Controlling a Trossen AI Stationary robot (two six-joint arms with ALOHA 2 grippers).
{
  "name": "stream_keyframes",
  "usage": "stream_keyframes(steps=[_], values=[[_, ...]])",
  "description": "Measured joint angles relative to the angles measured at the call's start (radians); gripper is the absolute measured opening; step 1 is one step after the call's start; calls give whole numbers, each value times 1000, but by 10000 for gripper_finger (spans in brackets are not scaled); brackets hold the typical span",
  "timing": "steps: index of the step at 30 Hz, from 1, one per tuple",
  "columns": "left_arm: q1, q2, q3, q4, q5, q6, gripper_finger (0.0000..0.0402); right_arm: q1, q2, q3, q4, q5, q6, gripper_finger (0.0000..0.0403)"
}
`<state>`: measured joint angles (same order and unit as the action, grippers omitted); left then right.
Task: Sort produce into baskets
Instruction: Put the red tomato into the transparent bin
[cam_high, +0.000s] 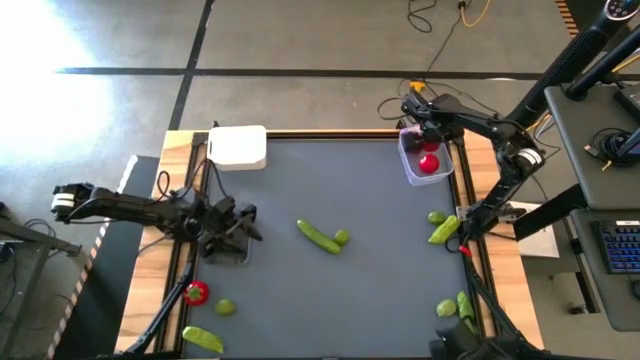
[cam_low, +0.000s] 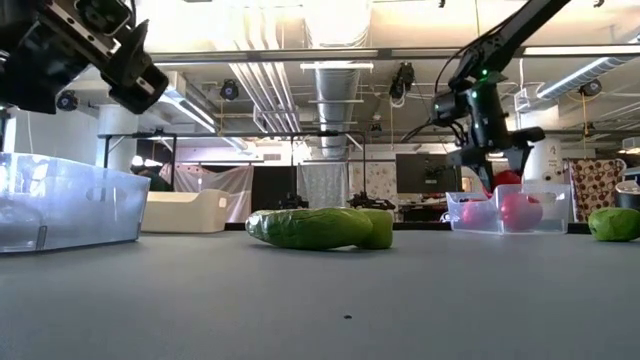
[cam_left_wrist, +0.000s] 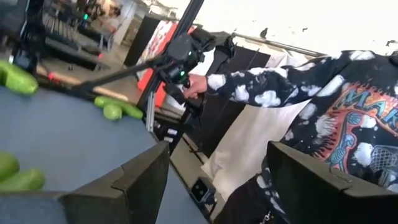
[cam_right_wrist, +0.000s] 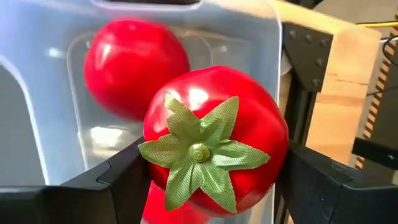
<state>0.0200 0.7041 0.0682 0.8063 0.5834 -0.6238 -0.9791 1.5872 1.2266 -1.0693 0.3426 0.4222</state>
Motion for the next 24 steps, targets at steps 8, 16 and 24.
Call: stream_keyframes(steps=[8, 16, 24], values=[[0, 46, 0, -62, -37, -18, 253, -9, 92, 1, -11, -2, 6, 318], [0, 52, 0, -56, -46, 9, 253, -8, 114, 8, -17, 0, -19, 347], [0, 38, 0, -51, -48, -73, 253, 6, 22, 27, -28, -1, -92, 368]])
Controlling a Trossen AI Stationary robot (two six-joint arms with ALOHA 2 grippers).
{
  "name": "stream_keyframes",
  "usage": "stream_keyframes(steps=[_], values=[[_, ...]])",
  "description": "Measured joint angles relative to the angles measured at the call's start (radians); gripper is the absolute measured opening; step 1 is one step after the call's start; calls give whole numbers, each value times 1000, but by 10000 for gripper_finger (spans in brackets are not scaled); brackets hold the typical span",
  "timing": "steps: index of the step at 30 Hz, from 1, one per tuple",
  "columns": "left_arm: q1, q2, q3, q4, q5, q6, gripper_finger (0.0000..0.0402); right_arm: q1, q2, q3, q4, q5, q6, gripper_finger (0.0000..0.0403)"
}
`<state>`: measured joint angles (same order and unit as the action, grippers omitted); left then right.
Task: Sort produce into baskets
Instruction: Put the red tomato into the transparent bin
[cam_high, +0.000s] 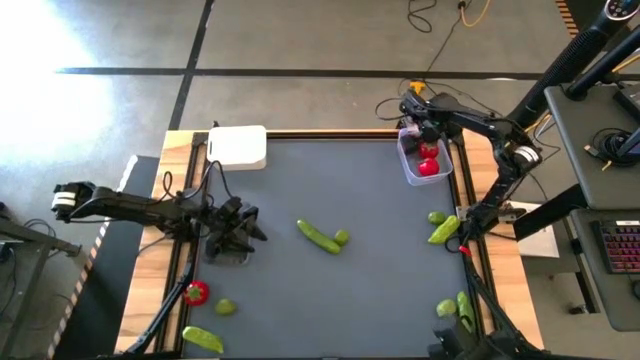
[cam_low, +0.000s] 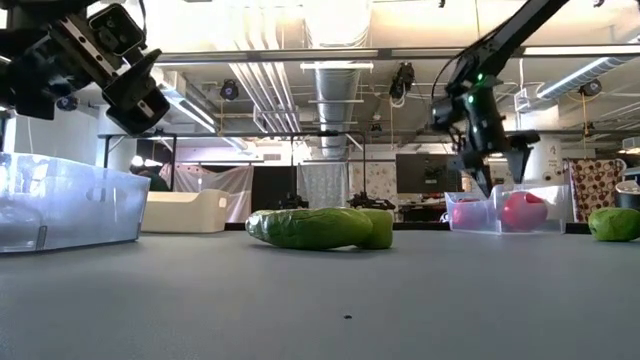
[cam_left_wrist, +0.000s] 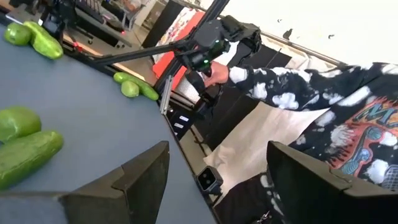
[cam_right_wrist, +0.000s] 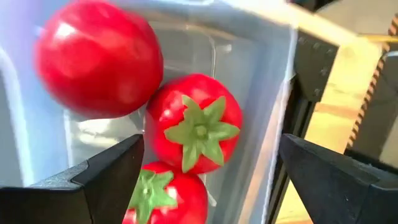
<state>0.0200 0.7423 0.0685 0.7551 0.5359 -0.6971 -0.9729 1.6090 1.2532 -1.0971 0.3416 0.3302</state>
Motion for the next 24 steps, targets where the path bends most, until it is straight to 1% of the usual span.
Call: stream_keyframes(steps=[5, 11, 15, 17, 19, 21, 24], values=[[0, -25, 0, -15, -9, 44, 253, 66, -125, 1, 50, -1, -2, 368], [-10, -61, 0, -68, -148, 100, 253, 230, -281, -3, 130, -30, -58, 368], [-70, -73, 0, -70, -237, 129, 253, 352, -342, -4, 161, -75, -70, 368], [-120, -76, 4, -91, -309, 150, 253, 407, -356, -4, 163, -80, -69, 368], [-176, -79, 34, -174, -387, 178, 253, 459, -362, -6, 164, -80, -59, 368], [-221, -83, 88, -294, -437, 212, 253, 499, -363, -10, 165, -80, -39, 368], [-254, -84, 169, -427, -444, 290, 253, 549, -358, -18, 174, -80, -29, 368]])
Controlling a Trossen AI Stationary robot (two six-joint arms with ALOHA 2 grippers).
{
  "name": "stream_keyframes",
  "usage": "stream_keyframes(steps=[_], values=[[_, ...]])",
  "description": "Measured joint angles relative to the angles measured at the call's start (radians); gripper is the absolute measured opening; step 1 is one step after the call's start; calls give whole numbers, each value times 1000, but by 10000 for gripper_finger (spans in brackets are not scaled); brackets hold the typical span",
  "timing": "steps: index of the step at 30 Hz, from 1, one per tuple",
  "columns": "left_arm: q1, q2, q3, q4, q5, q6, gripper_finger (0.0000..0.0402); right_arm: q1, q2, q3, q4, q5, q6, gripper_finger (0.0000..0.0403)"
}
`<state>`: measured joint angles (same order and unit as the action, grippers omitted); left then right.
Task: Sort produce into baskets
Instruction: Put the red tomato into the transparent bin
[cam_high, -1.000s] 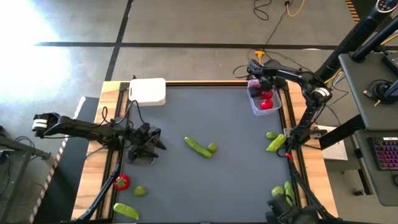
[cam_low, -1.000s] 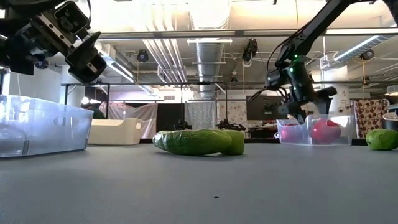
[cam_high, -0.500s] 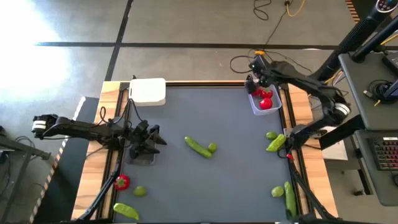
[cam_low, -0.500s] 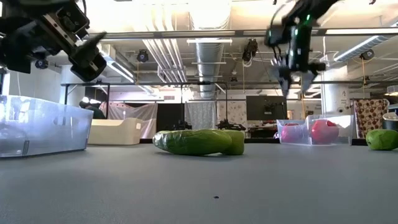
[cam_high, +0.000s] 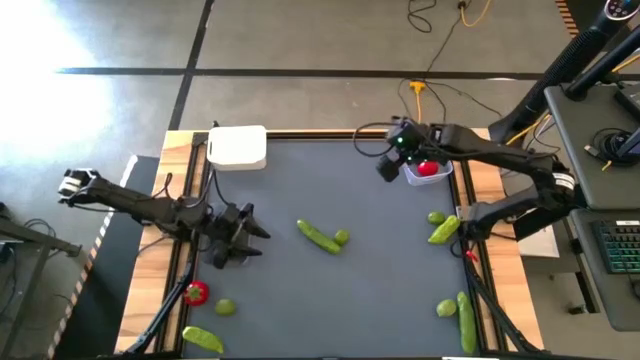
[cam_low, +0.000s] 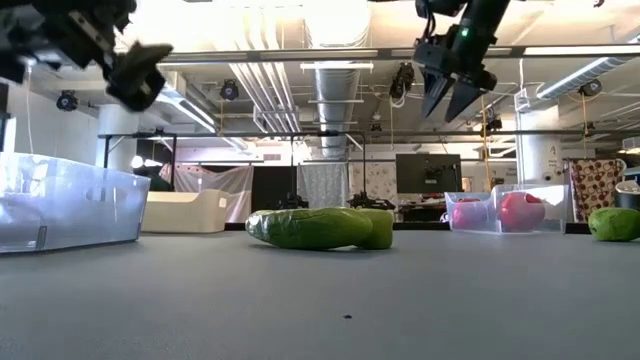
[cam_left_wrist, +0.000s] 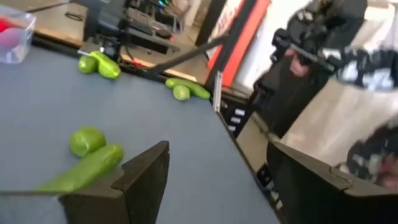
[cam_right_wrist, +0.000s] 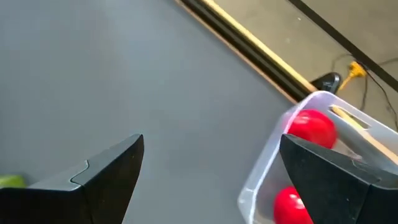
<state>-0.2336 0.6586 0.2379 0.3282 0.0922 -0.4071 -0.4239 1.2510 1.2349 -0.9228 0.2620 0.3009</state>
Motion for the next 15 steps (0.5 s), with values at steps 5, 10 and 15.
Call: stream_keyframes(steps=[5, 10, 15], values=[[-3, 7, 65, -64, 76, 33, 253, 50, 25, -9, 63, 0, 14, 368], [-5, 32, 125, -61, 304, -184, 253, 83, 47, -9, 131, 0, 40, 368], [-8, 76, 227, -61, 340, -365, 253, 104, 68, -4, 212, 0, 49, 368]])
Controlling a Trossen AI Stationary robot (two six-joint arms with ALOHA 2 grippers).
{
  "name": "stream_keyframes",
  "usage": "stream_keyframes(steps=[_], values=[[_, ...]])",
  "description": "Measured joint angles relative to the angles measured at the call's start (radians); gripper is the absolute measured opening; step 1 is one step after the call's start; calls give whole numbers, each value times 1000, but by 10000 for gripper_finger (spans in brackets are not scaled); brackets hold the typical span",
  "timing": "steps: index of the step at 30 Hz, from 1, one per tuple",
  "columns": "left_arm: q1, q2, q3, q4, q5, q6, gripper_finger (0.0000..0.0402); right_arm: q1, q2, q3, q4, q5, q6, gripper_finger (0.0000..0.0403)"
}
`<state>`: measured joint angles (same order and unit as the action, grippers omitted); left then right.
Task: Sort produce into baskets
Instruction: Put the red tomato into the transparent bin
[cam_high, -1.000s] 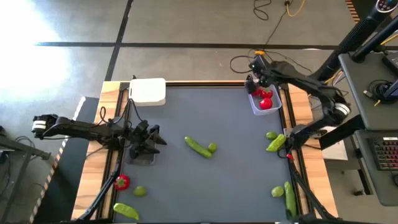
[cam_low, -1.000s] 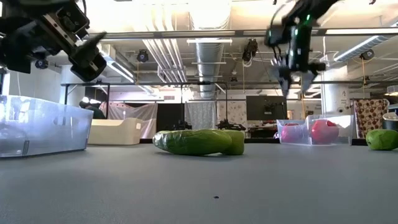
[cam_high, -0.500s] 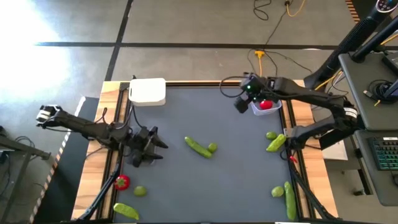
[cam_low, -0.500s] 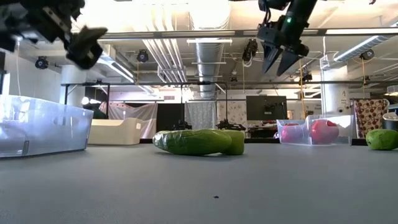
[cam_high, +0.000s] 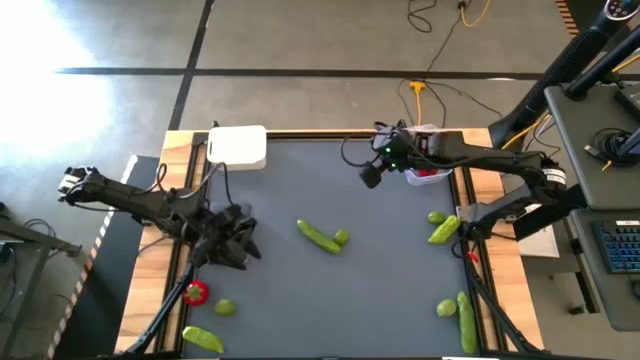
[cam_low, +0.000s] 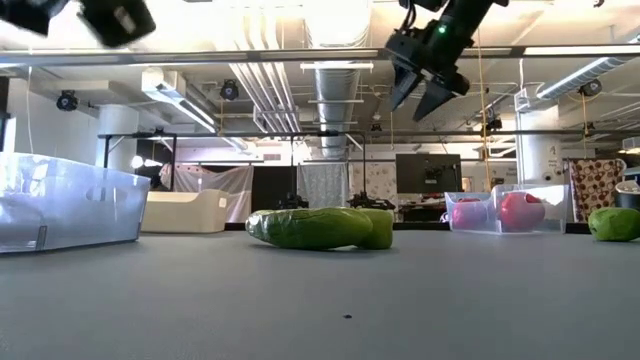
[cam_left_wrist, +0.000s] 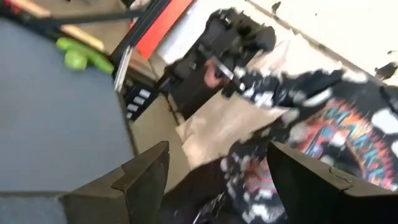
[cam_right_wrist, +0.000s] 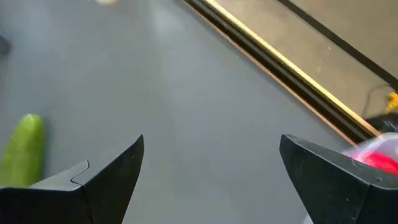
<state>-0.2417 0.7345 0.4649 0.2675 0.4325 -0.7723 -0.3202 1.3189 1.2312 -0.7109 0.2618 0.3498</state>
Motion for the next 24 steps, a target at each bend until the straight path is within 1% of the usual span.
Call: stream_keyframes(steps=[4, 5, 6, 7, 9, 10, 11, 13, 14, 16, 18, 20, 22, 24], values=[[0, 43, 104, 3, 1, 54, 253, 11, 15, 33, 19, -8, 18, 368], [0, 54, 127, 3, 16, 74, 253, 17, 19, 45, 16, -9, 18, 368], [0, 69, 151, -3, 52, 90, 253, 23, 20, 55, 12, -11, 18, 368], [0, 83, 175, -12, 111, 108, 253, 29, 20, 63, 7, -17, 17, 368], [-2, 107, 214, -77, 260, 124, 253, 41, 20, 76, 8, -19, 17, 368], [-6, 117, 229, -113, 317, 99, 253, 44, 20, 81, 10, -19, 17, 368], [-10, 125, 244, -156, 339, 62, 253, 45, 20, 84, 8, -19, 17, 368], [-15, 130, 261, -287, 322, -20, 253, 48, 19, 86, 6, -18, 17, 368], [-21, 136, 269, -360, 292, -45, 253, 48, 19, 87, 6, -18, 17, 368], [-43, 140, 276, -543, 235, -78, 253, 48, 19, 86, 6, -17, 7, 368], [-73, 146, 276, -738, 205, -105, 253, 48, 23, 85, 6, -8, -8, 368], [-109, 149, 268, -894, 180, -127, 253, 48, 25, 84, 6, -3, -24, 368], [-146, 150, 247, -975, 158, -170, 253, 47, 25, 83, 6, 1, -32, 368], [-183, 150, 224, -978, 158, -221, 253, 47, 25, 83, 7, 2, -37, 368]])
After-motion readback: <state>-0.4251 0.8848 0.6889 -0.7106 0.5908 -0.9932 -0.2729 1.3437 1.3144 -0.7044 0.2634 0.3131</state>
